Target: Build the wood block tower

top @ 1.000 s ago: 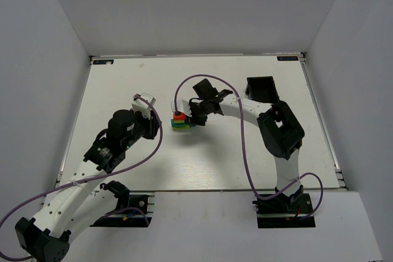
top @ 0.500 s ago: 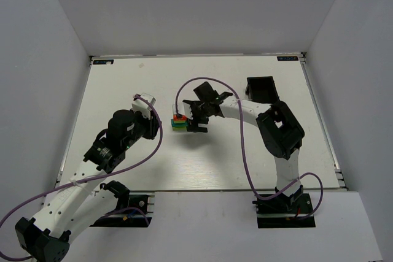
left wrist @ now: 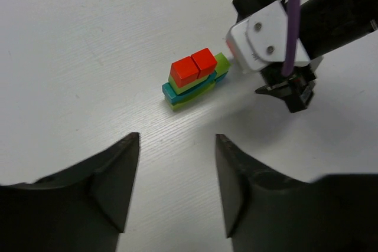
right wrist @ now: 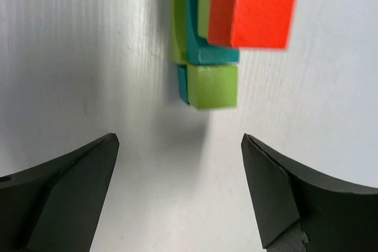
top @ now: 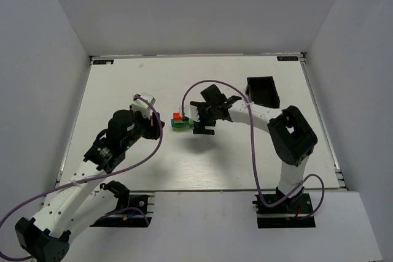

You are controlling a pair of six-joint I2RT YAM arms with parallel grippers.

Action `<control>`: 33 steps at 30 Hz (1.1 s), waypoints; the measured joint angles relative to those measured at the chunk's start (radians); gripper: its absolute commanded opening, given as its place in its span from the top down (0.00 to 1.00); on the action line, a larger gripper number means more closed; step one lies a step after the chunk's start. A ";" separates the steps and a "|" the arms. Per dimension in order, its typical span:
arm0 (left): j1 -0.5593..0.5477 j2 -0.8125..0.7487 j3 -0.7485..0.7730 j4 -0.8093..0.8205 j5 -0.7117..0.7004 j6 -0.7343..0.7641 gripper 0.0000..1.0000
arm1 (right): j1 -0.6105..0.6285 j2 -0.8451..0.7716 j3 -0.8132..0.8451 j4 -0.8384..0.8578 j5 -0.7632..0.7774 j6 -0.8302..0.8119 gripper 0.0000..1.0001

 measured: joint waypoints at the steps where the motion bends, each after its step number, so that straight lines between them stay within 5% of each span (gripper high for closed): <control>1: 0.000 0.000 0.000 0.000 -0.003 0.000 0.28 | -0.004 -0.021 -0.012 0.002 0.006 0.000 0.10; 11: 0.000 0.000 0.000 0.000 -0.026 -0.003 0.01 | -0.043 -0.175 -0.076 0.002 0.166 0.097 0.10; 19: 0.000 0.006 0.000 0.001 -0.005 0.021 0.01 | -0.045 -0.227 0.025 -0.117 0.367 0.372 0.10; 33: 0.000 -0.027 0.000 0.001 0.000 0.060 0.01 | -0.050 -0.734 -0.324 -0.021 0.491 0.508 0.10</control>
